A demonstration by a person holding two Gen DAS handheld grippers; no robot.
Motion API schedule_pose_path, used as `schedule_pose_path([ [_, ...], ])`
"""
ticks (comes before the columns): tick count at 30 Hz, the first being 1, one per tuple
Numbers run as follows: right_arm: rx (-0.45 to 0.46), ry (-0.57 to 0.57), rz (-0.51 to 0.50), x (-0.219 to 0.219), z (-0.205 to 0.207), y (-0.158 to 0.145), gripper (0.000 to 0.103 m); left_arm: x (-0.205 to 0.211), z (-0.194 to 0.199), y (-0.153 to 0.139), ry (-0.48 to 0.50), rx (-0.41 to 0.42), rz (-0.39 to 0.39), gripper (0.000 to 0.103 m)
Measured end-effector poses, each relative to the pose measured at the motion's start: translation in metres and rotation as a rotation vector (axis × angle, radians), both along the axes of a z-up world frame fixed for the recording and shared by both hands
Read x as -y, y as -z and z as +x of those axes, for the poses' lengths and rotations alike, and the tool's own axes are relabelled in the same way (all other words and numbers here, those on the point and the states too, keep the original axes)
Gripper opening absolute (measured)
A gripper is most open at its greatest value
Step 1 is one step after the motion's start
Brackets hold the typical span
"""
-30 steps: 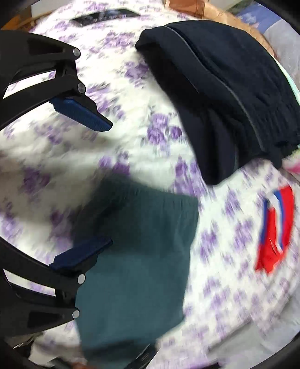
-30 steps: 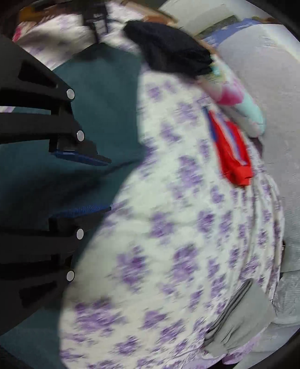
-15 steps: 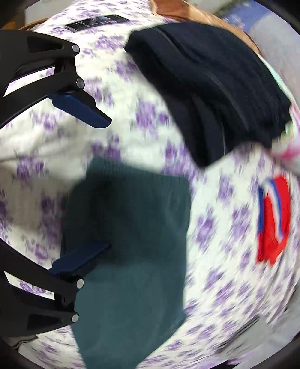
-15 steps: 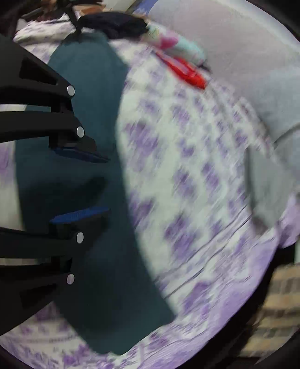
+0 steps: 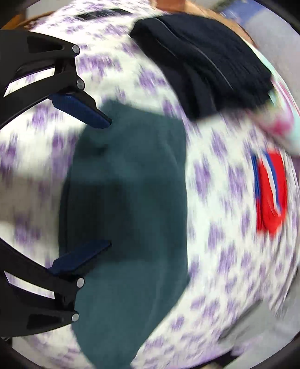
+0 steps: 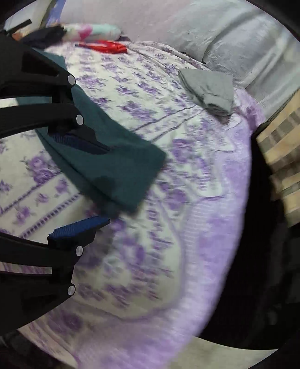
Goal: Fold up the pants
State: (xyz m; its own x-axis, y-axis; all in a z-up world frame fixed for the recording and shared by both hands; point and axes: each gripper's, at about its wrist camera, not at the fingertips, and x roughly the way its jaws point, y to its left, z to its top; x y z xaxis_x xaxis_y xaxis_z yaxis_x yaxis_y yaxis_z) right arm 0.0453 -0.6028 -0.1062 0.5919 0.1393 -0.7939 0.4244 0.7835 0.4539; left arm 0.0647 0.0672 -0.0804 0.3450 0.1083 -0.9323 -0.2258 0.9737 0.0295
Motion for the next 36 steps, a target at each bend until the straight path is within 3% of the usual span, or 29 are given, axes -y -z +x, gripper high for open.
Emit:
schedule_pose_path([
  [2, 0.005, 0.019, 0.034, -0.004, 0.007, 0.011, 0.057, 0.032, 0.008, 0.008, 0.063, -0.021, -0.049, 0.094],
  [6, 0.003, 0.081, 0.076, -0.008, 0.031, 0.021, 0.053, 0.073, 0.02, 0.042, 0.099, -0.074, -0.018, 0.094],
  [7, 0.002, 0.087, 0.08, -0.007, 0.033, 0.021, 0.036, 0.078, 0.027, 0.058, 0.082, -0.119, 0.008, 0.094],
  [8, -0.008, 0.085, 0.079, -0.006, 0.039, 0.021, 0.008, 0.086, 0.025, 0.067, 0.075, -0.137, 0.009, 0.095],
  [12, 0.011, 0.044, 0.105, -0.009, 0.046, -0.002, 0.007, 0.082, 0.033, 0.076, 0.063, -0.133, -0.017, 0.099],
  [17, 0.18, -0.277, 0.064, -0.092, 0.051, -0.085, 0.007, 0.068, 0.038, 0.063, 0.047, -0.129, -0.072, 0.097],
  [19, 0.205, -0.468, 0.034, -0.159, 0.053, -0.103, 0.007, 0.062, 0.036, 0.053, 0.042, -0.094, -0.077, 0.097],
  [23, 0.143, -0.713, 0.045, -0.279, 0.055, -0.074, 0.008, 0.039, 0.031, 0.043, 0.003, -0.063, -0.089, 0.097],
  [25, 0.076, -0.825, -0.053, -0.346, 0.051, -0.035, 0.012, 0.037, 0.016, 0.039, -0.016, -0.057, -0.084, 0.097],
  [28, -0.058, -1.0, -0.23, -0.409, 0.041, 0.019, 0.052, 0.021, 0.0, 0.036, -0.037, -0.069, -0.091, 0.097],
  [29, 0.041, -1.031, -0.305, -0.42, 0.029, 0.011, 0.067, 0.008, -0.022, 0.029, -0.041, -0.071, -0.096, 0.097],
  [31, 0.012, -1.071, -0.295, -0.426, 0.027, 0.001, 0.067, -0.008, -0.032, 0.025, -0.045, -0.071, -0.103, 0.097],
  [32, -0.004, -1.057, -0.222, -0.417, 0.028, -0.007, 0.067, -0.011, -0.032, 0.026, -0.047, -0.07, -0.106, 0.097],
  [34, 0.032, -0.966, -0.117, -0.386, 0.034, -0.032, 0.067, -0.016, -0.034, 0.028, -0.042, -0.066, -0.121, 0.097],
  [36, 0.078, -0.856, -0.111, -0.351, 0.037, -0.047, 0.067, -0.012, -0.031, 0.025, -0.016, -0.05, -0.138, 0.097],
])
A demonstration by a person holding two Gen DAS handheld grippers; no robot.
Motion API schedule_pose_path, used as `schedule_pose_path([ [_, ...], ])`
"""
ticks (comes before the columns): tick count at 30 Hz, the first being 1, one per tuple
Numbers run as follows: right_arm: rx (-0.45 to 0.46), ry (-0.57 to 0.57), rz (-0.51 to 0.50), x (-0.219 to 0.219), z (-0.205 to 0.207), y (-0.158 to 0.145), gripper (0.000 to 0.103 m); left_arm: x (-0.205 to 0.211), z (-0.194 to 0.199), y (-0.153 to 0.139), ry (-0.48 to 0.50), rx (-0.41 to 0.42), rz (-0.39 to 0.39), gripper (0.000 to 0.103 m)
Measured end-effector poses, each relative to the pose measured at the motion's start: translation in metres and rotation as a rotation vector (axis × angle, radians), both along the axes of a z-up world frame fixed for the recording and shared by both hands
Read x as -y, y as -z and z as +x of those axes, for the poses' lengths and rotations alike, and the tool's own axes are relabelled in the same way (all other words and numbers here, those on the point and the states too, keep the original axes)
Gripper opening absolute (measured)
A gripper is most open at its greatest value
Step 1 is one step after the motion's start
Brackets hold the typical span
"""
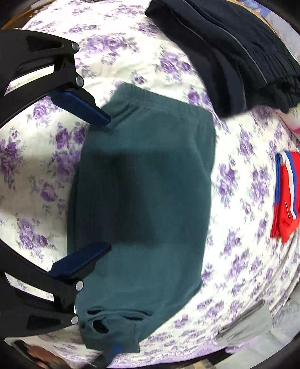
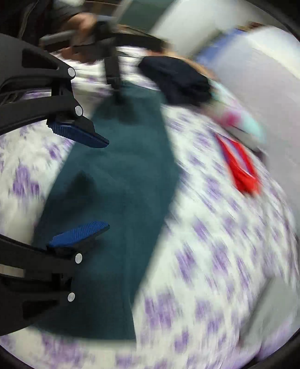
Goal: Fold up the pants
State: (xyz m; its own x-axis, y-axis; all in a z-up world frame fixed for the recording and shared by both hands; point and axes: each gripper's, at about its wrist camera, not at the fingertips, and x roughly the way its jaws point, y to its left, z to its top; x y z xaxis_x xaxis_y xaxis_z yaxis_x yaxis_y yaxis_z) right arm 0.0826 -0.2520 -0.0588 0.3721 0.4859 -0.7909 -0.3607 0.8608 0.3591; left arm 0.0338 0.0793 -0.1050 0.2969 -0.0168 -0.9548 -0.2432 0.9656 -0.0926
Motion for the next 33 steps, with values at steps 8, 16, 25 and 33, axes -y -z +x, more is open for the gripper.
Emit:
schedule_pose_path([
  [8, -0.063, 0.387, -0.016, 0.125, 0.019, 0.012, 0.013, 0.076, 0.033, -0.016, 0.214, 0.069, -0.048, 0.097],
  [16, -0.079, 0.363, -0.061, 0.109, 0.049, 0.039, 0.01, 0.168, 0.064, -0.005, 0.336, 0.044, -0.131, 0.097],
  [25, -0.052, 0.453, -0.042, 0.149, 0.033, 0.035, 0.019, 0.189, 0.061, 0.027, 0.408, -0.061, 0.082, 0.098],
  [33, -0.092, 0.281, -0.154, 0.127, -0.014, 0.062, 0.023, 0.176, 0.047, 0.024, 0.367, -0.078, 0.063, 0.098],
])
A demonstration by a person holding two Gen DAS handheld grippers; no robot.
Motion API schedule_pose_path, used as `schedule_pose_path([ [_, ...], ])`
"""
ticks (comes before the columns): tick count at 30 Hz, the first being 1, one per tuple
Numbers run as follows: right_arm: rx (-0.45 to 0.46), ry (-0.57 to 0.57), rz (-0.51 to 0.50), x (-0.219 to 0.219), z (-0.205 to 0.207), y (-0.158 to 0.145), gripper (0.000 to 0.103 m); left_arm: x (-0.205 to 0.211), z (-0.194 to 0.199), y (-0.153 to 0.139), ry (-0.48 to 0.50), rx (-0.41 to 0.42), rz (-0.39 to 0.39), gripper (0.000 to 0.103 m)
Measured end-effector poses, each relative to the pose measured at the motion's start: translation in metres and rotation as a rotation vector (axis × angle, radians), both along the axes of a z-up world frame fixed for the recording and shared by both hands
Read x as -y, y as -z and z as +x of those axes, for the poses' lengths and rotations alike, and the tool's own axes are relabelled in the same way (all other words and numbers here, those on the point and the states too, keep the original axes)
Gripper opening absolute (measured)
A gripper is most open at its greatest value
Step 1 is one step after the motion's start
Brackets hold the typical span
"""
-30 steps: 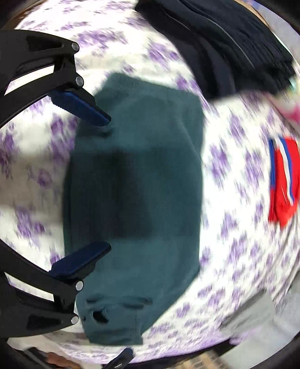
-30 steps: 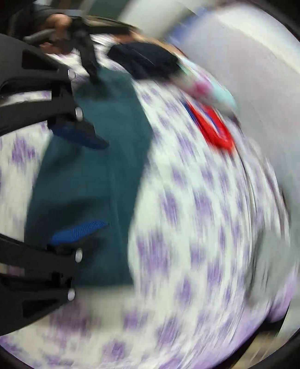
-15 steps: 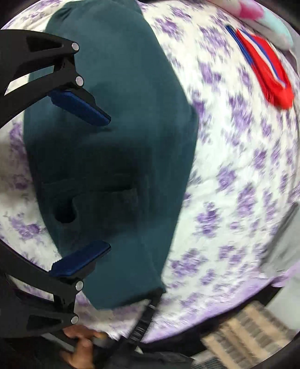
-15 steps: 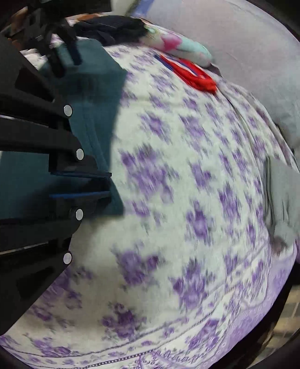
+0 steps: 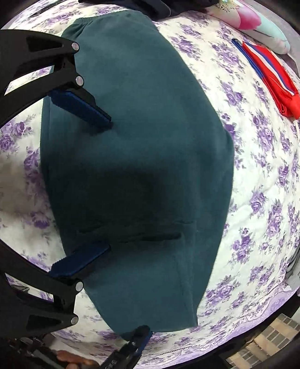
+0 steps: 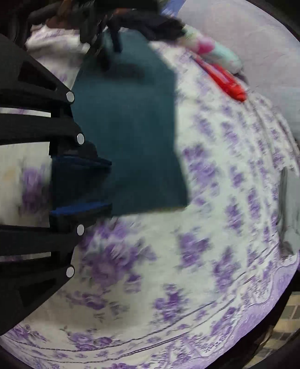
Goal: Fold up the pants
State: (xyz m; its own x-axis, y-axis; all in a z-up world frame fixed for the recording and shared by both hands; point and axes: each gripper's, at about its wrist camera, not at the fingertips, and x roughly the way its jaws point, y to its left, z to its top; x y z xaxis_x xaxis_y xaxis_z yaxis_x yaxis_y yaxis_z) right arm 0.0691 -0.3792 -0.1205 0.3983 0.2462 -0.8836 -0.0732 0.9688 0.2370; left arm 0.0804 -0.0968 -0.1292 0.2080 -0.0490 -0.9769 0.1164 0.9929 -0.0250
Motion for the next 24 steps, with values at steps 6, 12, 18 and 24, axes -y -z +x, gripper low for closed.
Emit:
schedule_pose_path([
  [6, 0.036, 0.105, 0.005, 0.011, -0.004, -0.024, 0.046, -0.019, -0.015, -0.005, -0.017, 0.018, -0.03, 0.098],
  [12, 0.02, 0.131, 0.008, 0.002, -0.014, -0.029, 0.058, -0.104, -0.049, -0.019, -0.207, 0.059, -0.067, 0.098],
  [18, 0.01, 0.08, 0.002, -0.031, -0.012, -0.026, 0.061, -0.192, -0.077, -0.014, -0.417, 0.052, -0.081, 0.096],
  [24, 0.017, 0.024, -0.008, -0.06, -0.012, -0.031, 0.065, -0.235, -0.093, 0.0, -0.5, 0.021, -0.114, 0.083],
])
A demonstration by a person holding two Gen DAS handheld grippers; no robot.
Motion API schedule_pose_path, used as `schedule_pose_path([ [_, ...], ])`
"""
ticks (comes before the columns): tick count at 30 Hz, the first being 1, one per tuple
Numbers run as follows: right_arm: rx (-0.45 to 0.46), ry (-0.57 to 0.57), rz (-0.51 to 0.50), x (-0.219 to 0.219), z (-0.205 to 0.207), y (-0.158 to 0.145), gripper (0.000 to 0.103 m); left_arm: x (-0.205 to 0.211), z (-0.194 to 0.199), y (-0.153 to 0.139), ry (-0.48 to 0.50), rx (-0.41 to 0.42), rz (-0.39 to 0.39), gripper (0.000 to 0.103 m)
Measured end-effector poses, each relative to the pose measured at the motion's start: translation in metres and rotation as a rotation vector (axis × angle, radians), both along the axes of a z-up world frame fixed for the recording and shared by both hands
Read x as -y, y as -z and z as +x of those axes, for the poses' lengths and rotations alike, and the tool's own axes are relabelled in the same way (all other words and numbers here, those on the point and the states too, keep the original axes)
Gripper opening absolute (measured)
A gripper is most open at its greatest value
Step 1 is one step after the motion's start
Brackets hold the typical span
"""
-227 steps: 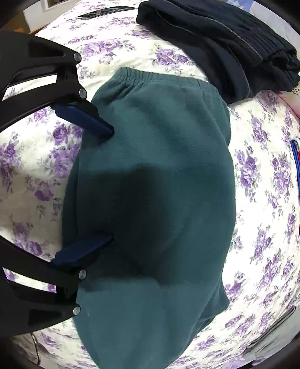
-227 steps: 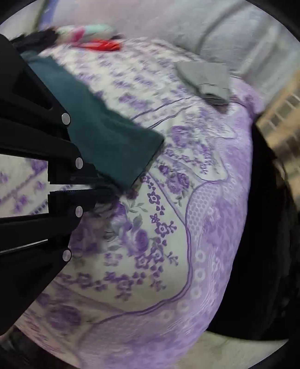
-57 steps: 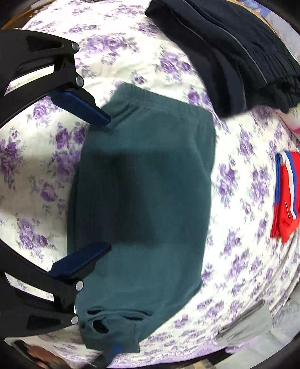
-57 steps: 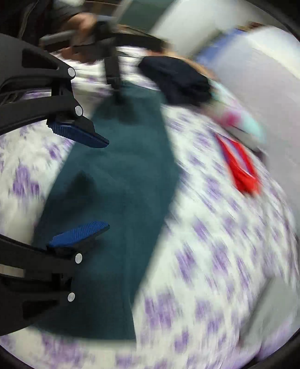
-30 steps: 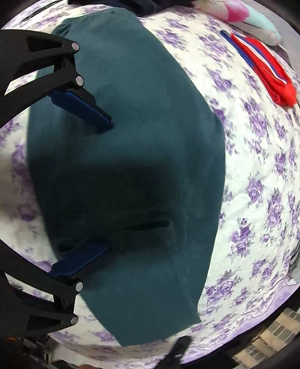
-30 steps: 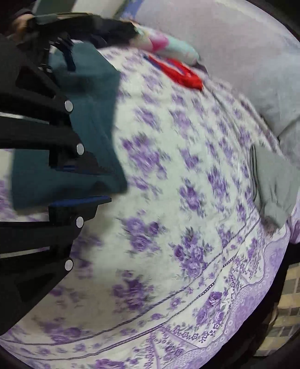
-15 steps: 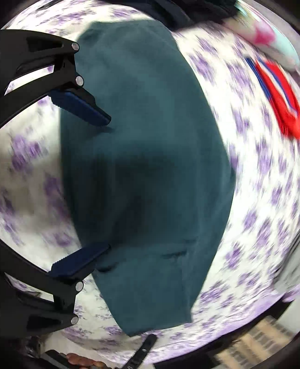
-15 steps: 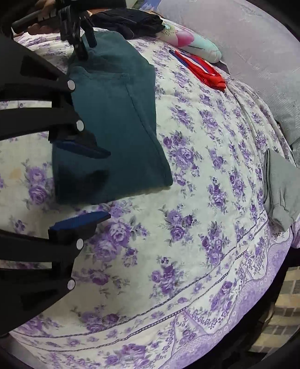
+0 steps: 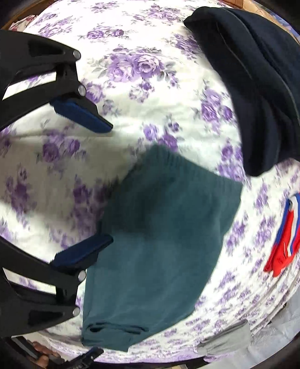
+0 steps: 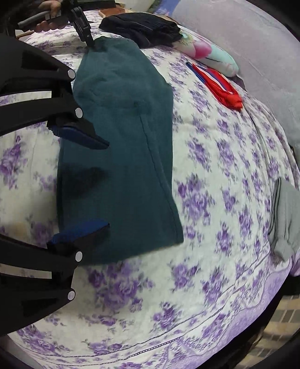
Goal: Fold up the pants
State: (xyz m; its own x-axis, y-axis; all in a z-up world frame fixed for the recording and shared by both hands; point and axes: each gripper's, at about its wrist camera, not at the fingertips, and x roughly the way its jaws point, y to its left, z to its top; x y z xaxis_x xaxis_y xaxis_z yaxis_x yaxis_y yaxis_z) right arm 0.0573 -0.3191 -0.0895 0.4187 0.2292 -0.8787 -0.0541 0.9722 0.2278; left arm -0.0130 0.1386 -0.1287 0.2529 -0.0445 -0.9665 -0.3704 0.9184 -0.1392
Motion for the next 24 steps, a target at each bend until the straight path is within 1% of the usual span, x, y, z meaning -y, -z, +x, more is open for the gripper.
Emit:
schedule_pose_path([
  [2, 0.002, -0.002, 0.0, -0.003, 0.0, -0.002, 0.065, -0.006, 0.002, 0.008, -0.008, -0.021, -0.004, 0.082],
  [4, 0.006, 0.002, -0.002, -0.004, -0.001, -0.004, 0.065, -0.012, 0.006, 0.014, -0.027, -0.029, -0.031, 0.082],
  [7, 0.011, 0.016, 0.0, 0.0, -0.004, -0.006, 0.066, -0.018, 0.019, 0.018, -0.056, -0.029, -0.049, 0.086],
  [8, 0.012, 0.025, 0.003, 0.002, -0.005, -0.006, 0.066, -0.019, 0.024, 0.016, -0.07, -0.028, -0.044, 0.085],
  [9, 0.012, 0.034, 0.006, 0.005, -0.006, -0.005, 0.066, -0.019, 0.03, 0.013, -0.07, -0.011, -0.037, 0.072],
  [10, 0.012, 0.043, 0.01, 0.007, -0.008, -0.005, 0.066, -0.018, 0.038, 0.009, -0.045, 0.018, -0.023, 0.054],
  [11, 0.013, 0.05, 0.012, 0.009, -0.009, -0.004, 0.066, -0.015, 0.044, 0.008, -0.025, 0.021, -0.003, 0.048],
  [12, 0.012, 0.057, 0.019, 0.011, -0.01, -0.004, 0.066, -0.01, 0.05, 0.007, 0.008, 0.018, 0.013, 0.031],
  [13, 0.012, 0.061, 0.023, 0.013, -0.012, -0.003, 0.066, -0.007, 0.054, 0.004, 0.035, 0.019, 0.015, 0.017],
  [15, 0.015, 0.068, 0.029, 0.015, -0.014, -0.002, 0.066, 0.004, 0.056, -0.002, 0.077, 0.008, 0.066, 0.009],
  [16, 0.017, 0.071, 0.033, 0.016, -0.014, -0.002, 0.066, 0.01, 0.055, -0.009, 0.1, 0.007, 0.082, 0.008],
  [17, 0.02, 0.078, 0.042, 0.019, -0.015, -0.002, 0.066, 0.016, 0.052, -0.019, 0.111, 0.027, 0.073, 0.008],
  [18, 0.025, 0.083, 0.049, 0.021, -0.015, -0.003, 0.066, 0.023, 0.052, -0.031, 0.13, 0.062, 0.034, 0.008],
  [19, 0.029, 0.088, 0.058, 0.023, -0.015, -0.003, 0.066, 0.033, 0.049, -0.051, 0.171, 0.113, -0.004, 0.008],
  [20, 0.033, 0.095, 0.068, 0.026, -0.016, -0.004, 0.066, 0.045, 0.05, -0.067, 0.209, 0.148, -0.008, 0.008],
  [21, 0.039, 0.101, 0.078, 0.029, -0.016, -0.005, 0.066, 0.066, 0.05, -0.091, 0.275, 0.201, -0.009, 0.008],
  [22, 0.046, 0.107, 0.089, 0.031, -0.016, -0.005, 0.066, 0.083, 0.052, -0.104, 0.321, 0.234, -0.02, 0.008],
  [24, 0.054, 0.117, 0.106, 0.035, -0.016, -0.007, 0.066, 0.12, 0.053, -0.129, 0.432, 0.29, -0.068, 0.009],
])
